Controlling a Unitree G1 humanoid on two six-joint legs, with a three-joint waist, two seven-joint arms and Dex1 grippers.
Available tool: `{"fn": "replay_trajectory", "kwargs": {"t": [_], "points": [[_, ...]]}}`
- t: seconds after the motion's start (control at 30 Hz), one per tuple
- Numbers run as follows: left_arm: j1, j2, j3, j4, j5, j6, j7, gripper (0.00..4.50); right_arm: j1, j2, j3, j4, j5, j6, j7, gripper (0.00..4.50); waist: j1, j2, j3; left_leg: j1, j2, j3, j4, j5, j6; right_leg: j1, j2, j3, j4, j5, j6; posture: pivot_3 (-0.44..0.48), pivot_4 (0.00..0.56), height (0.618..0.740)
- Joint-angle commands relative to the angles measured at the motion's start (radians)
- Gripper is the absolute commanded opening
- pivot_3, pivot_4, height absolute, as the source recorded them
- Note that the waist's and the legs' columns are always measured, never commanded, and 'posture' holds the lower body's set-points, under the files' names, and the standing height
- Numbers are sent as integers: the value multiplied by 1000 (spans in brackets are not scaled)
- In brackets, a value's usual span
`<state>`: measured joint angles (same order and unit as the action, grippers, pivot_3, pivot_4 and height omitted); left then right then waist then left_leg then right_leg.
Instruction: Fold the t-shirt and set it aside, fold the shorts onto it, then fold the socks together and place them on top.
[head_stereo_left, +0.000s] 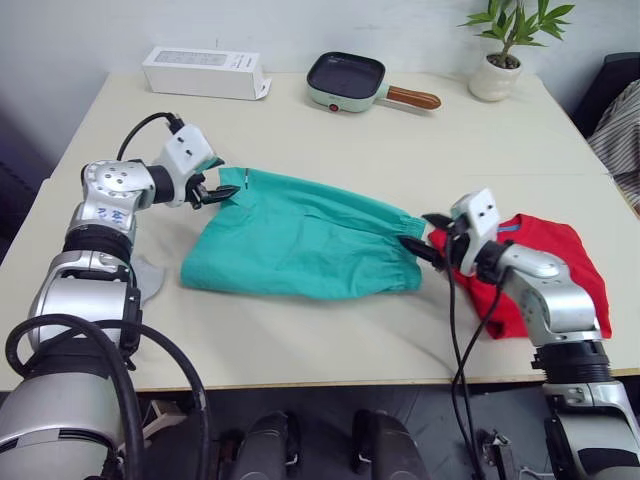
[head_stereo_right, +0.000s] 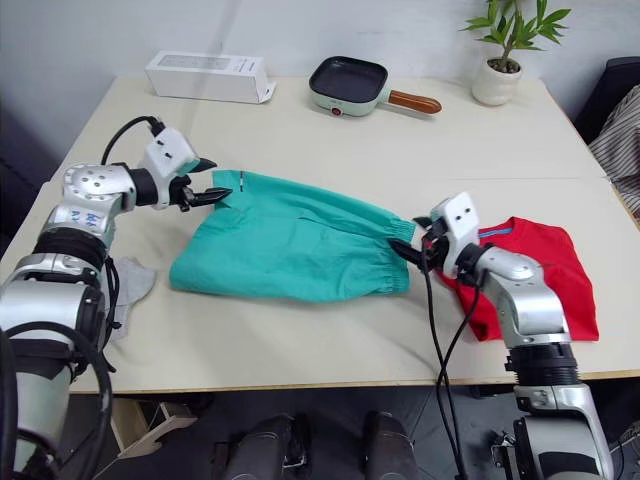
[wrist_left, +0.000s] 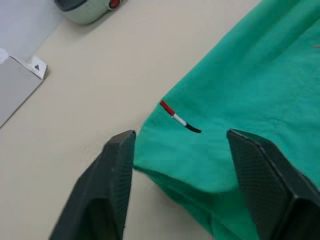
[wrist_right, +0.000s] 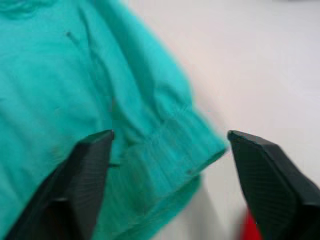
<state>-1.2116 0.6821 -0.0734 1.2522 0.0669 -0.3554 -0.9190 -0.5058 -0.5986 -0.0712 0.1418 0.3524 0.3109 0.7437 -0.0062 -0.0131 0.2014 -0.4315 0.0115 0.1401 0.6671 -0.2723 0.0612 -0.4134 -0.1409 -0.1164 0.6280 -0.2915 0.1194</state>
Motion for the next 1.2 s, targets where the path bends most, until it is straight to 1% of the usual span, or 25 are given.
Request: {"fn": "replay_trajectory", "kwargs": {"t": [0.03,0.1,0.17,0.2,0.27,0.3,0.37,0.47,0.57,0.7,0.8,0.87,0.93,1.0,1.07,1.1,1.13,1.17,1.2], "points": [[45,54,82,-117,-106,-102,-190,3850,59,-46,-64,-96,23,-154,113,4500,1,0,0,0,0,0,-1,0,0,0,0,0,0,0,0,0,150,740],[107,73,113,-206,-177,-91,-327,3850,107,-72,-55,-156,39,-192,190,4500,0,0,0,0,0,1,-1,0,0,0,0,0,-1,0,0,0,150,740],[197,94,119,-320,-217,-73,-415,4212,180,-119,-7,-237,47,-211,312,4500,-1,0,0,1,0,2,-1,0,0,0,0,0,-1,0,0,0,150,740],[271,107,110,-409,-239,-73,-466,4426,209,-118,8,-277,54,-203,323,4500,-1,0,0,2,0,3,-1,0,0,1,0,1,-1,0,0,0,150,740],[426,116,100,-597,-287,-38,-516,4470,253,-109,47,-339,36,-205,323,4500,-11,0,0,7,1,3,-1,-1,0,4,1,3,0,0,0,0,150,740],[494,113,102,-681,-309,-7,-514,4470,271,-99,69,-362,20,-210,317,4500,-15,0,0,9,1,4,-1,-1,0,5,0,4,0,0,0,0,150,740],[600,98,104,-795,-310,13,-468,4470,294,-77,128,-383,-55,-238,282,4500,-20,0,0,10,1,4,-1,-1,0,5,-1,5,1,0,0,0,150,740],[690,94,74,-842,-215,-52,-396,4470,286,-35,199,-342,-200,-328,202,4500,-21,-1,0,10,1,4,-1,-1,0,4,-6,5,0,1,-1,0,150,740],[676,87,35,-767,-70,-141,-256,4500,235,-4,237,-217,-335,-407,105,3853,-17,-1,-1,10,0,4,-1,-1,-1,4,-7,5,0,1,-2,0,150,740],[624,77,-19,-649,59,-210,-117,4500,164,4,264,-65,-430,-528,50,2438,-9,-1,-2,10,-2,4,-1,-1,0,4,-8,5,1,1,-2,0,150,740],[597,62,-47,-579,83,-220,-69,3868,107,10,264,22,-453,-586,31,1344,-9,2,-5,12,-2,4,-1,-1,0,5,-7,5,2,1,-3,0,150,740],[591,58,-67,-539,91,-229,-63,3215,77,14,263,69,-452,-613,35,570,-9,4,-6,13,-2,4,-1,0,0,5,-7,5,2,1,-3,0,150,740],[604,58,-80,-533,60,-224,-105,2597,51,13,261,112,-448,-648,46,0,-9,4,-7,14,-1,4,-1,0,0,6,-7,5,3,1,-3,0,150,740],[643,55,-68,-580,-17,-187,-163,1929,34,10,260,150,-431,-689,71,0,-12,4,-7,17,-1,5,-1,0,0,8,-7,5,4,1,-3,0,150,740],[706,63,-39,-685,-108,-127,-207,1237,26,4,260,172,-407,-730,109,0,-20,4,-7,23,0,5,-4,-1,-1,15,-8,6,1,1,-3,0,150,740],[746,75,-27,-755,-154,-89,-237,941,23,-1,258,178,-395,-748,127,0,-23,4,-7,25,1,5,-4,-2,-1,17,-8,6,0,1,-3,0,150,740],[798,95,-16,-837,-191,-58,-258,532,24,-8,252,183,-376,-768,149,0,-26,5,-7,26,2,5,-4,-3,-2,18,-8,6,0,1,-4,0,150,740],[859,120,-6,-926,-225,-29,-279,236,24,-19,242,192,-369,-798,158,0,-29,5,-7,25,3,5,-4,-4,-2,18,-8,6,1,1,-4,0,150,740],[916,143,6,-1009,-252,2,-287,35,31,-27,234,190,-330,-812,197,0,-32,5,-7,25,3,5,-4,-5,-3,18,-7,6,0,0,-4,0,150,740]]}}
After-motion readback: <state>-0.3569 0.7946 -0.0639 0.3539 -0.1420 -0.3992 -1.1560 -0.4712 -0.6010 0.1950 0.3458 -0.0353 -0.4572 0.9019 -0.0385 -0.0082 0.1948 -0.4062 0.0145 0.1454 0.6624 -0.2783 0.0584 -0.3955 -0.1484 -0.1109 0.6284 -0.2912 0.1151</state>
